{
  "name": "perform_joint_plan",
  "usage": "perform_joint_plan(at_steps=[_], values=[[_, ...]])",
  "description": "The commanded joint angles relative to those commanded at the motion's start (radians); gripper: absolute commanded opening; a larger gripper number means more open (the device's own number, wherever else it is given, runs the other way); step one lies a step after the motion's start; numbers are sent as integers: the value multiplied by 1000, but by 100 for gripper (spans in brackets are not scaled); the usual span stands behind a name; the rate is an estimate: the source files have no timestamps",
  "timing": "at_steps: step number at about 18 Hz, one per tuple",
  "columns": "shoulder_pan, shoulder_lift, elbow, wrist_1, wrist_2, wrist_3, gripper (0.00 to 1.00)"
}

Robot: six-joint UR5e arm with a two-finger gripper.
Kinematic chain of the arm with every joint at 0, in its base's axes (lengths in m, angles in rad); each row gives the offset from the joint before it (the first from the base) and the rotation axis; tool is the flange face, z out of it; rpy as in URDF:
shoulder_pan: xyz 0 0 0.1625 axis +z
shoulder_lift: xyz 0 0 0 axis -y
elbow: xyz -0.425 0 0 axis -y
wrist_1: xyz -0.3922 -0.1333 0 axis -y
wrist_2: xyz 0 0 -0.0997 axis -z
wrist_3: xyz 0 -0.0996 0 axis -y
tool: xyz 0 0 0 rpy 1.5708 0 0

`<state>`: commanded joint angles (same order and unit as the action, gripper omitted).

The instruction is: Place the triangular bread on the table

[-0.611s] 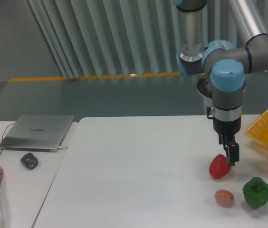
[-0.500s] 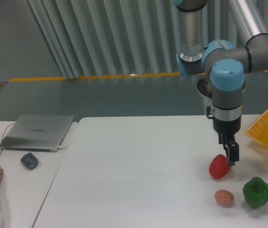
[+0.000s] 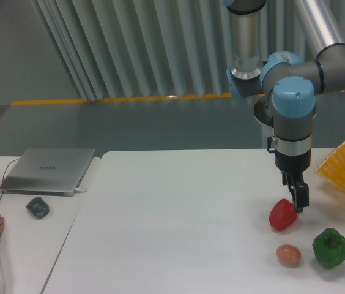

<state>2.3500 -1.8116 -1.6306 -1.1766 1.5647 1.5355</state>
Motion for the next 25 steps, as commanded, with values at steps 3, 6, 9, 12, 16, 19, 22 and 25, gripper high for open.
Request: perform_joint_plan(at_steps=[3, 6, 9, 12, 16, 19, 22, 25], values=[[18, 2, 0, 0, -8, 0, 100], [37, 20, -6, 3, 5, 6, 100], [86, 43, -32, 8, 29, 12, 100], [130, 43, -17, 5, 32, -6, 100], [207, 43, -14, 0, 32, 1, 100], [248, 44, -14, -24, 34, 6, 100], [301, 49, -20, -37, 23, 46, 100], [319, 49, -21, -38, 28, 219, 100]])
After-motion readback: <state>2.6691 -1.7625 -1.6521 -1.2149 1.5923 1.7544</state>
